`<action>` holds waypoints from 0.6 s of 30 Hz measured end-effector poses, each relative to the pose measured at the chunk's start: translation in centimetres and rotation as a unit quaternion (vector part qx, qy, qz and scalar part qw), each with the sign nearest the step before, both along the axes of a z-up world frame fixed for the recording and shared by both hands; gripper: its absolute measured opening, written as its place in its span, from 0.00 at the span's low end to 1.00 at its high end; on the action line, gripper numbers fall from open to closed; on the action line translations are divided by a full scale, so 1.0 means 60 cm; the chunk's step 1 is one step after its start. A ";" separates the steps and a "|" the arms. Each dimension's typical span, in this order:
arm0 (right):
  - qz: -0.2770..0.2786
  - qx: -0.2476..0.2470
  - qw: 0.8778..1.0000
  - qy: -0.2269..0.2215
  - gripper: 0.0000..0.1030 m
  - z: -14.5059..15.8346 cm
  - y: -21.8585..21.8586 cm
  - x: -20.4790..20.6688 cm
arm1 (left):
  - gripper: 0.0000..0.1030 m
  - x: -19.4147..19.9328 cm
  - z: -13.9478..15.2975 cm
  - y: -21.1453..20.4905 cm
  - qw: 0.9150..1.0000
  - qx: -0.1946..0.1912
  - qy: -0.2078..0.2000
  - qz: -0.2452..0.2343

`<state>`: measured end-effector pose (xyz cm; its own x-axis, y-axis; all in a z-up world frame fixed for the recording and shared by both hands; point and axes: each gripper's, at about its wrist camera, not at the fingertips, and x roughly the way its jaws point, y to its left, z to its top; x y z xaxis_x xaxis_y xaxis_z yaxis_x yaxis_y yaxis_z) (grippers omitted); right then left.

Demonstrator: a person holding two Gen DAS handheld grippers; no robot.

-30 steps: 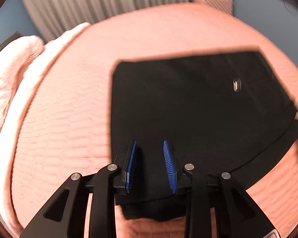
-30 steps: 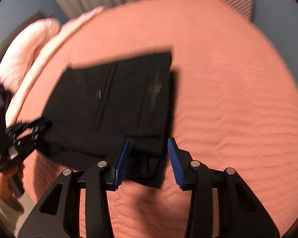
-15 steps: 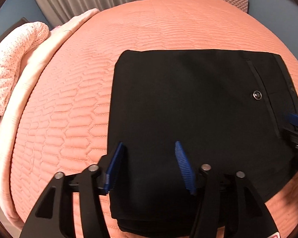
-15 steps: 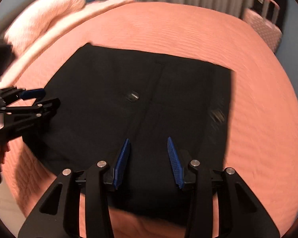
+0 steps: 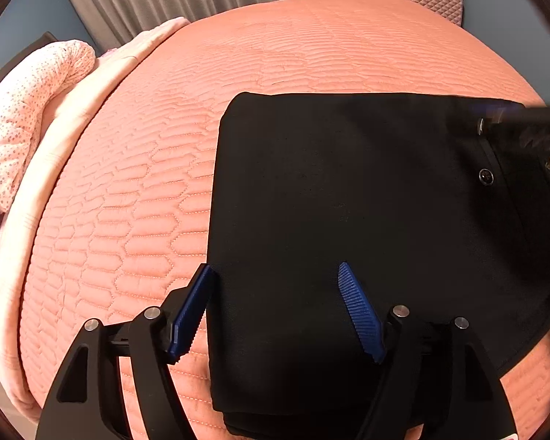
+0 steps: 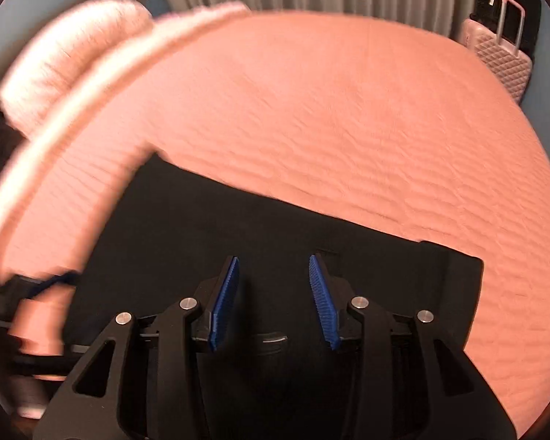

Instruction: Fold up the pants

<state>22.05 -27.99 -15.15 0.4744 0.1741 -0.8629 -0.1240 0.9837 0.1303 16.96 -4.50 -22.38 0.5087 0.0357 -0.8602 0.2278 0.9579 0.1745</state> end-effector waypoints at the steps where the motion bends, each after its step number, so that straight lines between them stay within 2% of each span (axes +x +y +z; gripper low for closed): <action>1: -0.013 0.039 0.999 -0.003 0.31 0.000 -0.022 -0.003 | 0.67 0.000 0.008 0.002 1.000 -0.004 0.004 -0.002; 2: -0.044 0.067 0.997 -0.003 0.24 0.006 -0.057 -0.013 | 0.67 -0.002 0.019 0.004 1.000 -0.007 -0.001 -0.004; 3: -0.078 0.071 0.994 -0.003 0.23 0.017 -0.082 -0.023 | 0.67 0.001 0.034 0.004 1.000 -0.012 -0.013 -0.008; 4: -0.121 0.060 0.991 -0.017 0.26 0.038 -0.104 -0.035 | 0.67 0.007 0.045 0.003 1.000 -0.018 -0.022 -0.012; 5: -0.129 0.074 0.988 -0.033 0.27 0.057 -0.112 -0.036 | 0.67 0.022 0.061 -0.005 0.999 -0.031 -0.031 -0.020; 7: -0.114 0.102 0.988 -0.038 0.27 0.072 -0.103 -0.024 | 0.67 0.060 0.076 -0.026 0.997 -0.055 -0.034 -0.029; 9: -0.075 0.104 0.992 -0.007 0.27 0.047 -0.070 0.016 | 0.67 0.123 0.059 -0.062 0.996 -0.074 -0.012 -0.037; 11: -0.060 0.099 0.993 0.032 0.25 0.007 -0.066 0.038 | 0.68 0.176 0.016 -0.089 0.998 -0.050 0.025 -0.033; 12: -0.069 0.086 0.993 0.031 0.23 -0.008 -0.082 0.042 | 0.72 0.190 0.001 -0.095 0.998 -0.037 0.026 -0.037; 13: -0.081 0.084 0.993 0.023 0.18 -0.011 -0.104 0.043 | 0.75 0.200 -0.004 -0.092 0.998 -0.043 0.021 -0.046; 14: -0.113 0.092 0.989 0.021 0.13 -0.015 -0.138 0.035 | 0.75 0.212 -0.001 -0.078 0.997 -0.057 0.023 -0.043; 15: -0.136 0.131 0.982 0.024 0.00 -0.018 -0.166 0.025 | 0.74 0.224 0.003 -0.062 0.998 -0.057 0.024 -0.031; 16: -0.174 0.145 0.974 0.026 0.00 -0.012 -0.193 0.009 | 0.72 0.235 0.010 -0.043 0.999 -0.042 0.014 -0.013; 17: -0.185 0.123 0.975 0.013 0.01 0.008 -0.191 -0.003 | 0.69 0.241 0.017 -0.027 1.000 -0.027 0.005 0.005; 18: -0.169 0.111 0.979 0.001 0.06 0.019 -0.181 -0.014 | 0.68 0.244 0.028 -0.008 0.999 -0.020 -0.003 0.027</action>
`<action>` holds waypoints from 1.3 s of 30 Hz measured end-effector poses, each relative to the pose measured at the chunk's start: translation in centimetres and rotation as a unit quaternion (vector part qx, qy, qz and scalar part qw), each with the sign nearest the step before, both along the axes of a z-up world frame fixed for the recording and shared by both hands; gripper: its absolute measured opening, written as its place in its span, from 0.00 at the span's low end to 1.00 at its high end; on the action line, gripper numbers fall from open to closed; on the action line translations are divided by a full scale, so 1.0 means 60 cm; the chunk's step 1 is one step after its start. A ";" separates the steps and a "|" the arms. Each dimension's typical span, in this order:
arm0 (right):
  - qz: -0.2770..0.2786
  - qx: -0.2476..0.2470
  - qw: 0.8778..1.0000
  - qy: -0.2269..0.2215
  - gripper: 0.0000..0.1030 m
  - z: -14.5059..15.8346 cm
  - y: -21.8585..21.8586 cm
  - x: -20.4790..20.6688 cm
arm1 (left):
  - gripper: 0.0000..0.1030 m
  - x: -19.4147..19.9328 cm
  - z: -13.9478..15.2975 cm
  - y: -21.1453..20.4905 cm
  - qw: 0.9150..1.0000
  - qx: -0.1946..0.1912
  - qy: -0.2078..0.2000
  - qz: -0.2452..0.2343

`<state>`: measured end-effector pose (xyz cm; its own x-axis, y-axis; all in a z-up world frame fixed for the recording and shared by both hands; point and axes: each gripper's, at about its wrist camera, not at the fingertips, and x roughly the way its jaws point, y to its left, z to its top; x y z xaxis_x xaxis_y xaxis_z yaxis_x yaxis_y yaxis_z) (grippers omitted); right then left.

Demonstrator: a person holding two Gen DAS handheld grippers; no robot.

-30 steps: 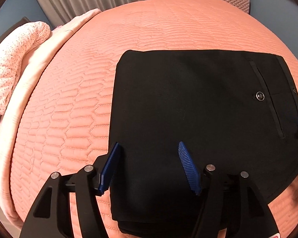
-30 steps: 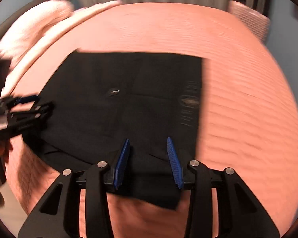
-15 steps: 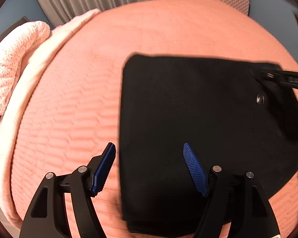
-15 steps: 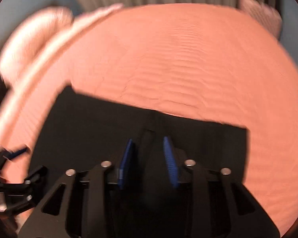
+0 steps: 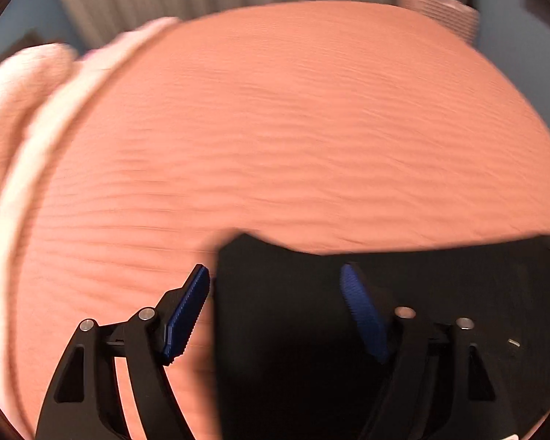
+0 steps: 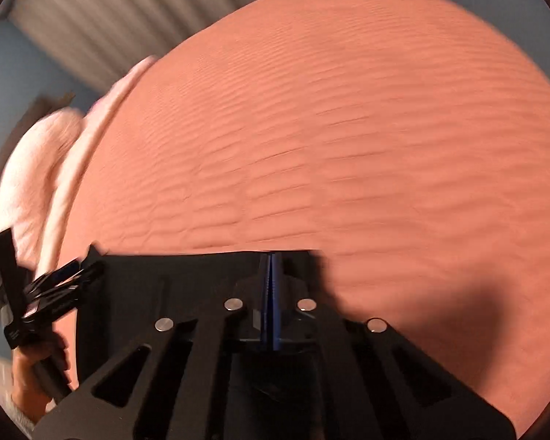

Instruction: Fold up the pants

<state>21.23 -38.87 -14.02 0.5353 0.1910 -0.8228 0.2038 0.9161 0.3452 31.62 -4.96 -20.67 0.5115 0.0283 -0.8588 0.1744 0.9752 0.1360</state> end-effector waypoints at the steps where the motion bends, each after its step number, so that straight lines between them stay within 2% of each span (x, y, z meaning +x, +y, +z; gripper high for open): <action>1: 0.034 -0.008 0.999 -0.012 0.06 0.017 0.021 -0.010 | 0.68 -0.003 0.015 0.018 1.000 -0.016 -0.007 0.012; 3: 0.103 -0.017 0.994 -0.028 0.06 0.039 0.081 -0.044 | 0.68 -0.036 0.050 0.048 0.997 -0.076 -0.027 0.014; 5: 0.152 -0.021 0.988 -0.012 0.06 0.021 0.126 -0.087 | 0.70 -0.093 0.063 0.053 0.995 -0.096 -0.034 -0.008; 7: 0.165 -0.040 0.985 0.015 0.05 -0.014 0.131 -0.116 | 0.70 -0.148 0.051 0.046 0.995 -0.083 -0.030 -0.035; 8: 0.156 -0.026 0.987 0.001 0.04 -0.022 0.118 -0.133 | 0.70 -0.172 0.032 0.042 0.997 -0.060 -0.021 -0.045; 10: 0.117 -0.007 0.993 0.004 0.04 -0.007 0.098 -0.152 | 0.74 -0.192 -0.018 0.040 0.998 -0.010 0.013 -0.054; 11: 0.098 -0.017 0.995 0.005 0.05 0.009 0.092 -0.163 | 0.74 -0.199 -0.036 0.054 0.998 -0.014 0.019 -0.052; 12: 0.095 -0.030 0.995 -0.003 0.09 0.029 0.090 -0.179 | 0.74 -0.206 -0.033 0.077 0.998 -0.043 0.013 -0.037; 13: 0.104 -0.040 0.994 -0.010 0.09 0.043 0.096 -0.190 | 0.72 -0.207 -0.030 0.098 0.998 -0.055 0.018 -0.011; 15: 0.125 -0.038 0.991 -0.012 0.09 0.067 0.113 -0.215 | 0.69 -0.220 -0.006 0.135 0.998 -0.043 0.011 0.034; 17: 0.136 -0.024 0.990 -0.008 0.10 0.070 0.128 -0.240 | 0.70 -0.258 0.027 0.159 0.998 -0.051 -0.015 0.039; 19: 0.151 -0.020 0.988 0.005 0.24 0.059 0.125 -0.263 | 0.70 -0.294 0.040 0.166 0.997 -0.060 -0.016 0.038; 20: 0.157 -0.021 0.987 0.009 0.36 0.047 0.142 -0.274 | 0.70 -0.318 0.038 0.164 0.997 -0.071 -0.009 0.035; 23: 0.151 -0.025 0.988 0.025 0.37 0.022 0.150 -0.300 | 0.70 -0.361 0.014 0.143 0.995 -0.096 0.025 0.023; 25: 0.137 -0.017 0.990 0.033 0.38 0.019 0.140 -0.307 | 0.70 -0.366 -0.009 0.135 0.993 -0.107 0.050 0.028; 27: 0.123 -0.017 0.992 0.036 0.38 0.024 0.129 -0.311 | 0.71 -0.366 -0.048 0.127 0.987 -0.134 0.080 0.044; 32: 0.141 0.006 0.989 0.032 0.38 0.030 0.134 -0.308 | 0.76 -0.366 -0.057 0.111 0.991 -0.113 0.051 0.041; 34: 0.156 0.011 0.987 0.042 0.37 0.010 0.146 -0.296 | 0.77 -0.362 -0.060 0.120 0.992 -0.116 0.044 0.005; 37: 0.129 -0.009 0.989 0.070 0.37 -0.013 0.122 -0.296 | 0.76 -0.357 -0.059 0.139 0.990 -0.127 0.059 -0.018; 38: 0.122 -0.010 0.990 0.070 0.37 -0.010 0.111 -0.302 | 0.76 -0.362 -0.054 0.147 0.992 -0.114 0.057 -0.017; 39: 0.114 -0.010 0.991 0.069 0.37 -0.004 0.097 -0.309 | 0.76 -0.370 -0.049 0.160 0.995 -0.084 0.051 -0.006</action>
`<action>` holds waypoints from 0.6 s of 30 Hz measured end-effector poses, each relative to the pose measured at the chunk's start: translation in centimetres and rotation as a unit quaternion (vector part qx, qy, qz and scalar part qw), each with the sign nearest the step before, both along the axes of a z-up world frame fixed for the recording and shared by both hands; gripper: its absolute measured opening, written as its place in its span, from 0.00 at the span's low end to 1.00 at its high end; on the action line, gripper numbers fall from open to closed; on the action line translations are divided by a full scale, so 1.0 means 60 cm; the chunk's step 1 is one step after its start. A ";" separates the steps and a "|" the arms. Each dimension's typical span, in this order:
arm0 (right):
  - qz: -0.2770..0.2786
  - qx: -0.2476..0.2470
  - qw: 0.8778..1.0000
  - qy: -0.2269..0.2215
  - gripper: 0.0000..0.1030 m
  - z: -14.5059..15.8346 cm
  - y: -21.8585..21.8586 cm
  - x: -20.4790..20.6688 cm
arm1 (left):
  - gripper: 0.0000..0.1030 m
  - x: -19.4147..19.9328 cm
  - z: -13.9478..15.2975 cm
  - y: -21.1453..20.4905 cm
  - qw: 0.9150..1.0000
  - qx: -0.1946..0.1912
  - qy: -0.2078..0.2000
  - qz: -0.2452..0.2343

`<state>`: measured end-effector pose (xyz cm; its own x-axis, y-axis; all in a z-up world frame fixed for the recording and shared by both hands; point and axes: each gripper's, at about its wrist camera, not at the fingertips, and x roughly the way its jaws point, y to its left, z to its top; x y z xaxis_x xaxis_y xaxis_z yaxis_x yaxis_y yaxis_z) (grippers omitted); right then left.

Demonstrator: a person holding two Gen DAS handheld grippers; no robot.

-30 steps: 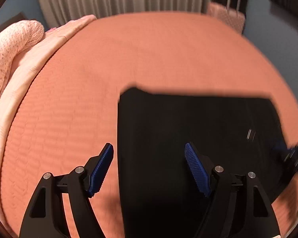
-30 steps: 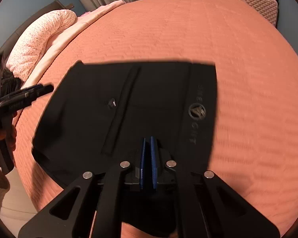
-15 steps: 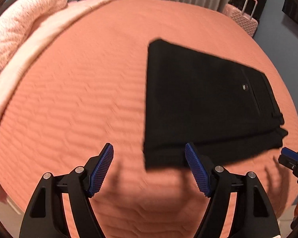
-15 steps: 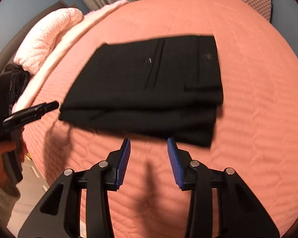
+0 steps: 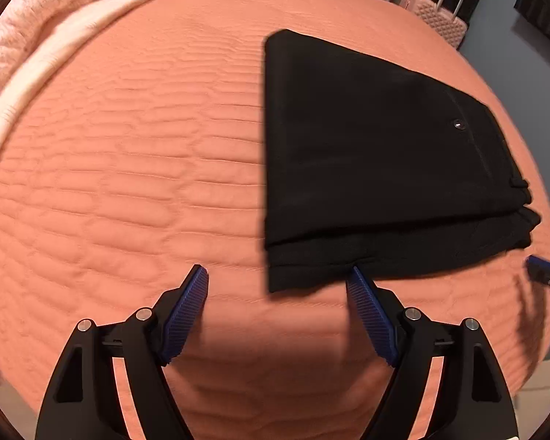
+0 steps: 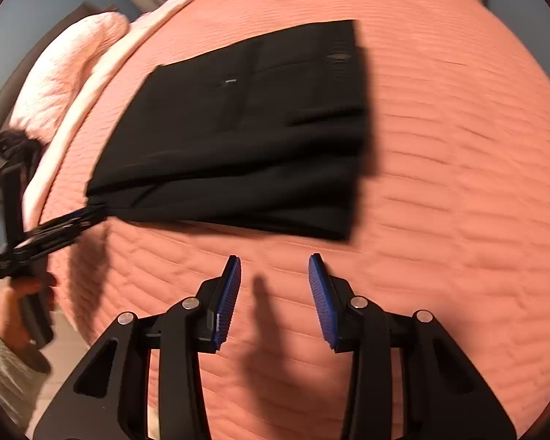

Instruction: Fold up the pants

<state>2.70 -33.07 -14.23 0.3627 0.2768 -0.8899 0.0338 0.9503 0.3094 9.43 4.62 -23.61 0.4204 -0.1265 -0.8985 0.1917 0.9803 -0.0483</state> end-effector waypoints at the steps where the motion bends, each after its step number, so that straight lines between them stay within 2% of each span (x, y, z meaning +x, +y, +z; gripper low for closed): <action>1: -0.008 0.000 1.000 -0.006 0.37 0.011 -0.016 -0.005 | 0.76 -0.006 0.006 0.021 1.000 0.014 -0.004 0.007; 3: -0.020 -0.002 1.000 -0.018 0.37 0.027 -0.041 -0.001 | 0.70 -0.014 0.027 0.064 0.999 0.019 -0.014 0.038; 4: -0.024 -0.001 0.999 -0.025 0.40 0.032 -0.053 0.012 | 0.70 -0.013 0.041 0.082 0.998 0.012 -0.024 0.050; 5: -0.029 -0.002 0.999 -0.030 0.58 0.036 -0.063 0.026 | 0.70 -0.006 0.056 0.094 0.998 -0.024 -0.029 0.051; 6: -0.035 -0.006 0.999 -0.040 0.80 0.039 -0.072 0.044 | 0.71 0.010 0.068 0.098 0.997 -0.053 -0.029 0.048; 7: -0.036 -0.008 0.998 -0.050 0.84 0.042 -0.076 0.063 | 0.72 0.031 0.078 0.096 0.996 -0.078 -0.027 0.045; 9: -0.022 0.005 0.998 -0.059 0.83 0.041 -0.078 0.111 | 0.72 0.080 0.079 0.080 0.990 -0.140 -0.009 0.028; 11: -0.011 0.002 0.998 -0.062 0.83 0.037 -0.077 0.151 | 0.72 0.126 0.053 0.056 0.984 -0.173 0.026 0.021; 13: -0.007 -0.003 0.999 -0.050 0.84 0.019 -0.077 0.184 | 0.72 0.165 0.009 0.035 0.983 -0.170 0.068 0.030; 15: -0.007 0.009 0.999 -0.037 0.84 -0.001 -0.079 0.201 | 0.73 0.177 -0.016 0.025 0.980 -0.177 0.085 0.042; 17: -0.010 0.040 0.999 -0.030 0.84 -0.023 -0.079 0.214 | 0.84 0.175 -0.018 0.019 0.977 -0.194 0.080 0.050; 18: -0.007 0.055 0.998 -0.028 0.84 -0.031 -0.074 0.218 | 0.86 0.175 -0.017 0.015 0.976 -0.200 0.075 0.046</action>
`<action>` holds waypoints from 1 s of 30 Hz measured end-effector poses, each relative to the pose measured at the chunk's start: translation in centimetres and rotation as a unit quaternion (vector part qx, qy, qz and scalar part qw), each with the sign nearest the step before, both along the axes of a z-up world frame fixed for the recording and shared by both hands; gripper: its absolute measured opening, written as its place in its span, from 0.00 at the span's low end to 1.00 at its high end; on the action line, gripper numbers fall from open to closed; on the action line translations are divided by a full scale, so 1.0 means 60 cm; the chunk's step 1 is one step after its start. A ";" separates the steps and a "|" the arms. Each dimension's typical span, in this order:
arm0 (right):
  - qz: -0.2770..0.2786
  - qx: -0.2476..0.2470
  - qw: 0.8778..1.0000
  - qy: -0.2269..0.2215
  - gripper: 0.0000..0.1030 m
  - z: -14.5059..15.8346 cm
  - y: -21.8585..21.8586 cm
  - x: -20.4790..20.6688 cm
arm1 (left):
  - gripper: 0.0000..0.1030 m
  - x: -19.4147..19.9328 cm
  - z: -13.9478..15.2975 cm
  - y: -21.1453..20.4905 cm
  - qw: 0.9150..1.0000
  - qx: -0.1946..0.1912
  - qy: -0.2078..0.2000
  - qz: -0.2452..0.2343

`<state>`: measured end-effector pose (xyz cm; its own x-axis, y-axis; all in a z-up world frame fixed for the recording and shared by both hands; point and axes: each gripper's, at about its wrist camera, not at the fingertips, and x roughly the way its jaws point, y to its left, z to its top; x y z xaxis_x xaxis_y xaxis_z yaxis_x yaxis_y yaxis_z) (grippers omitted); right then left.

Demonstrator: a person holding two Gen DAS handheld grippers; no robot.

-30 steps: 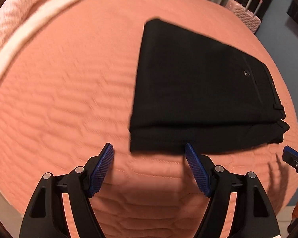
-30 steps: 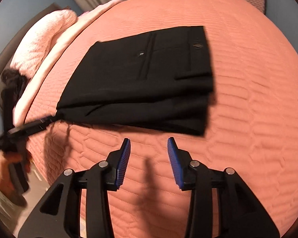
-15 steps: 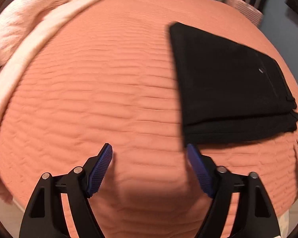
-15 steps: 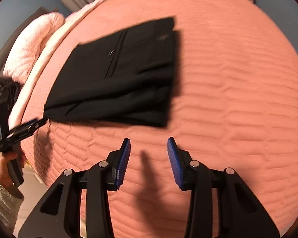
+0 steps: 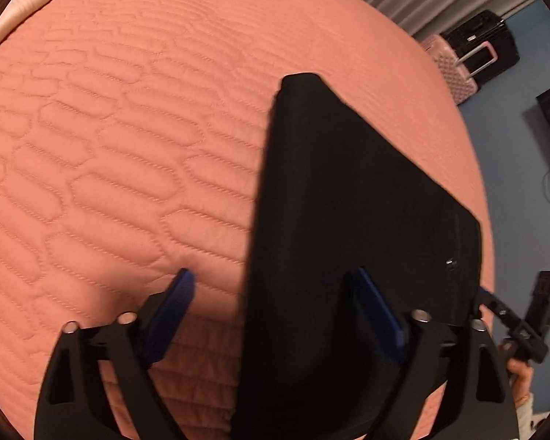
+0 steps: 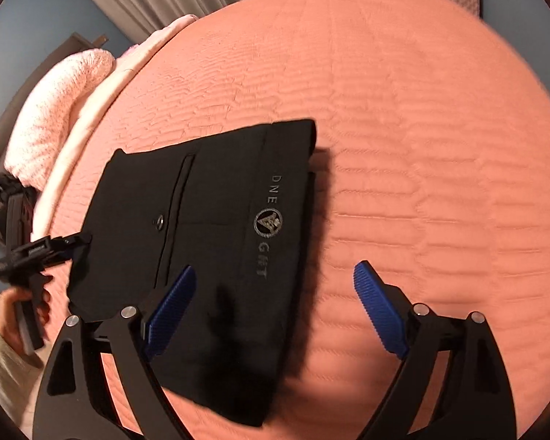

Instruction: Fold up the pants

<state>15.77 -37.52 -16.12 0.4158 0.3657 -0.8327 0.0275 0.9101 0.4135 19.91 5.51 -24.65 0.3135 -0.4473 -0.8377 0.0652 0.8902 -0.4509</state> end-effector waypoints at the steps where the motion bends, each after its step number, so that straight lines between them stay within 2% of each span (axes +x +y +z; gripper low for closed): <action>1: 0.005 0.013 1.000 0.002 0.84 -0.008 0.002 0.001 | 0.86 -0.001 0.001 -0.006 1.000 0.004 -0.002 -0.003; 4: 0.020 -0.005 1.000 -0.009 0.85 -0.019 0.035 0.006 | 0.85 0.001 0.001 -0.018 1.000 0.008 -0.009 -0.007; 5: 0.028 -0.021 0.999 -0.013 0.85 -0.020 0.046 0.007 | 0.85 0.012 0.003 -0.031 1.000 -0.008 -0.017 -0.014; 6: 0.032 -0.026 0.999 -0.016 0.85 -0.019 0.052 0.007 | 0.77 0.024 0.012 -0.042 0.999 -0.031 -0.024 -0.025; 7: 0.032 -0.021 0.999 -0.018 0.85 -0.019 0.052 0.007 | 0.75 0.025 0.015 -0.051 0.998 -0.045 -0.025 -0.034; 10: 0.020 0.006 1.000 -0.021 0.80 -0.017 0.042 0.005 | 0.75 0.030 0.001 -0.088 0.998 0.017 -0.023 -0.054; 11: 0.017 0.011 1.000 -0.021 0.73 -0.018 0.040 0.004 | 0.75 0.032 -0.002 -0.097 0.998 0.030 -0.025 -0.056; 14: 0.015 0.013 1.000 -0.024 0.53 -0.018 0.030 -0.001 | 0.75 0.028 0.003 -0.092 0.998 0.009 -0.028 -0.047; 15: 0.012 0.018 0.999 -0.025 0.45 -0.018 0.029 -0.001 | 0.71 0.025 0.004 -0.086 0.999 0.002 -0.029 -0.045; 16: 0.010 0.026 0.999 -0.027 0.42 -0.017 0.025 -0.003 | 0.60 0.022 0.006 -0.082 0.999 -0.002 -0.029 -0.039; 17: 0.009 0.033 0.999 -0.030 0.35 -0.015 0.024 -0.005 | 0.49 0.015 0.010 -0.081 0.999 0.000 -0.033 -0.037; 18: 0.011 0.029 0.999 -0.034 0.31 -0.010 0.027 -0.007 | 0.30 0.011 0.015 -0.083 0.998 0.002 -0.040 -0.041; 19: 0.014 0.018 0.999 -0.039 0.29 -0.006 0.033 -0.009 | 0.25 0.007 0.022 -0.089 0.998 0.002 -0.051 -0.047; 22: 0.015 0.000 0.998 -0.057 0.24 0.011 0.049 -0.015 | 0.19 0.008 0.033 -0.114 0.996 0.027 -0.064 -0.058; 29: 0.011 -0.024 0.993 -0.111 0.20 0.065 0.070 -0.012 | 0.15 0.013 0.097 -0.124 0.990 0.031 -0.128 -0.051; 30: 0.011 -0.028 0.992 -0.121 0.20 0.075 0.073 -0.004 | 0.12 0.019 0.105 -0.128 0.989 0.030 -0.134 -0.050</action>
